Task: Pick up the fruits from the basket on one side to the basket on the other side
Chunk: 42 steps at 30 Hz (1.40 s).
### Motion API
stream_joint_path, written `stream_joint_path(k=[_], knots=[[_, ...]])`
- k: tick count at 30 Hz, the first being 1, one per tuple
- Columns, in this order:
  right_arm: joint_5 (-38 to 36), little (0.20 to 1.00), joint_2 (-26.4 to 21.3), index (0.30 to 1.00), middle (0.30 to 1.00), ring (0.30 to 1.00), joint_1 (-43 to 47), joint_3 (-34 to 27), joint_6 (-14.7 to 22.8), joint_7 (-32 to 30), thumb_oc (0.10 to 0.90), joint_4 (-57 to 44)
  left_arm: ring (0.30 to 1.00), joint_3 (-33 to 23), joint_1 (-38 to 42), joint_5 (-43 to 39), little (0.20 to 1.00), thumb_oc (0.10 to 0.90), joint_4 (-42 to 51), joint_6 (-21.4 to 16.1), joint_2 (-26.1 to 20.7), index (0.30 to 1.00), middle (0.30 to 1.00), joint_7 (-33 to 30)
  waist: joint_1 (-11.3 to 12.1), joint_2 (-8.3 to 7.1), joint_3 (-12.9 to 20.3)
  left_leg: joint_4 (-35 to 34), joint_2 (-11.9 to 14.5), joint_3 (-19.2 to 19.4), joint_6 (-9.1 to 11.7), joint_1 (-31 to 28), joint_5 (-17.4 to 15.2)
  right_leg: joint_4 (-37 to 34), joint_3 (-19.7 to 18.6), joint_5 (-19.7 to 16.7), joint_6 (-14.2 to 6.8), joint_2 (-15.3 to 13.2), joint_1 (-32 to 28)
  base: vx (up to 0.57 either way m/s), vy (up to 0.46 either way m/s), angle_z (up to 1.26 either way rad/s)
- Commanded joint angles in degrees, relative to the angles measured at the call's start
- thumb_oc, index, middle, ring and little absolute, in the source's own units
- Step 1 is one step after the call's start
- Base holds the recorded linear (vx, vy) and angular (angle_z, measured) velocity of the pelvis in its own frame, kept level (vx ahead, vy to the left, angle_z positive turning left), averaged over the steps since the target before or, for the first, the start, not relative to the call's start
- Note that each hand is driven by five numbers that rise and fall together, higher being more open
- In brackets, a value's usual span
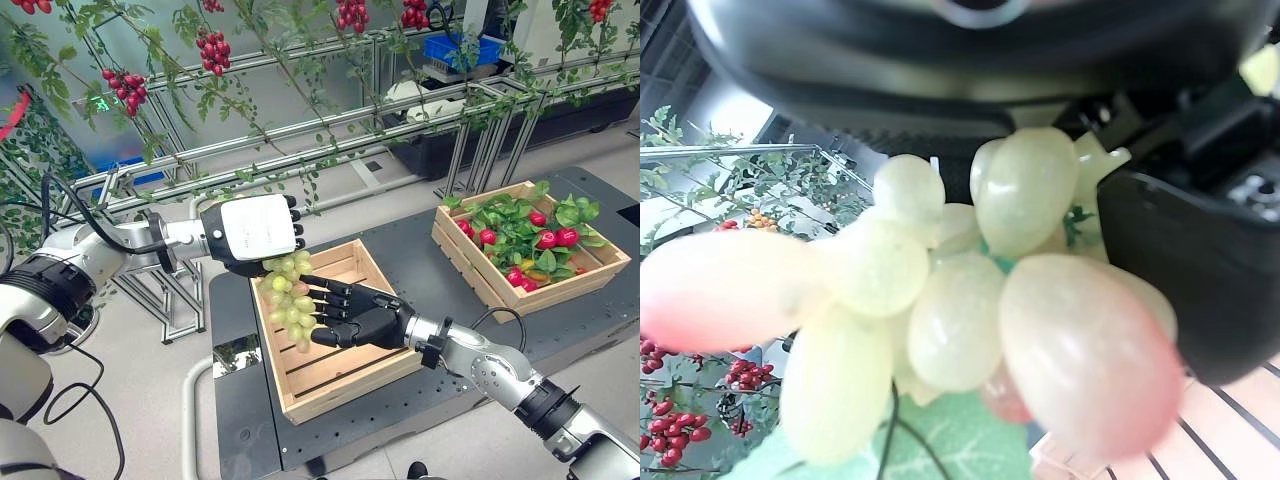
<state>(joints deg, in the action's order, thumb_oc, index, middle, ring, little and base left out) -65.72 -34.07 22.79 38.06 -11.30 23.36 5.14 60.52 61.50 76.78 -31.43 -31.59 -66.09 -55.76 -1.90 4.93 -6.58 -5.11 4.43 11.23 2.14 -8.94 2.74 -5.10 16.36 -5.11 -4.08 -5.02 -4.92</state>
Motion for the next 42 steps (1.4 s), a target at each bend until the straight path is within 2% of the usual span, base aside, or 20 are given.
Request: stream_joint_path(k=[1,18,25,35,42], knots=[[-5.99,0.900,3.20,0.900,0.900,0.900,1.90,-7.45,7.44,4.49,0.800,-6.03,0.300,-2.98,7.95,-3.99,0.300,0.400,-5.14,2.85,-2.43,0.300,0.300,-6.10,0.85,-0.96,3.98,0.11,-2.52,-0.85,0.73,0.07,-6.01,0.10,-0.51,6.92,-1.79,-1.54,-4.51,0.00,0.000,0.00],[-7.10,0.900,7.85,0.900,0.900,0.900,2.18,-5.01,7.14,3.62,0.800,-4.67,0.300,-2.76,10.29,-3.17,0.300,0.400,-1.72,4.06,3.54,0.300,0.300,-6.57,1.09,-1.36,4.29,0.11,-2.54,-1.61,0.68,0.12,-6.12,0.10,-0.46,7.02,-1.72,-1.49,-4.50,0.00,0.000,0.00],[-7.29,0.900,8.86,0.900,0.900,0.900,2.27,-4.54,7.78,2.78,0.800,-4.91,0.300,-2.89,10.59,-5.78,0.300,0.400,-0.15,5.23,4.91,0.300,0.300,-6.32,1.12,-1.55,4.19,0.11,-2.52,-1.86,0.68,0.18,-6.14,0.10,-0.53,7.04,-1.66,-1.38,-4.45,0.00,0.000,0.00],[-7.46,0.900,12.87,0.900,0.900,0.900,3.27,-5.44,9.81,0.33,0.800,-1.94,0.300,-6.86,6.09,-5.73,0.300,0.400,1.71,6.47,11.86,0.300,0.300,-6.32,1.33,-2.37,4.36,0.11,-2.39,-2.31,0.74,0.07,-6.35,0.10,-0.55,7.25,-1.40,-1.20,-4.67,0.00,0.000,0.00],[-10.50,0.900,14.82,0.900,0.900,0.900,2.70,-6.62,8.68,-0.20,0.800,-1.23,0.300,-8.79,2.85,-4.51,0.300,0.400,1.44,5.83,15.10,0.300,0.300,-6.08,1.06,-2.96,4.37,0.11,-2.18,-2.29,0.72,-0.15,-6.44,0.10,-1.06,7.36,-1.22,-0.96,-4.77,0.00,0.000,0.00]])
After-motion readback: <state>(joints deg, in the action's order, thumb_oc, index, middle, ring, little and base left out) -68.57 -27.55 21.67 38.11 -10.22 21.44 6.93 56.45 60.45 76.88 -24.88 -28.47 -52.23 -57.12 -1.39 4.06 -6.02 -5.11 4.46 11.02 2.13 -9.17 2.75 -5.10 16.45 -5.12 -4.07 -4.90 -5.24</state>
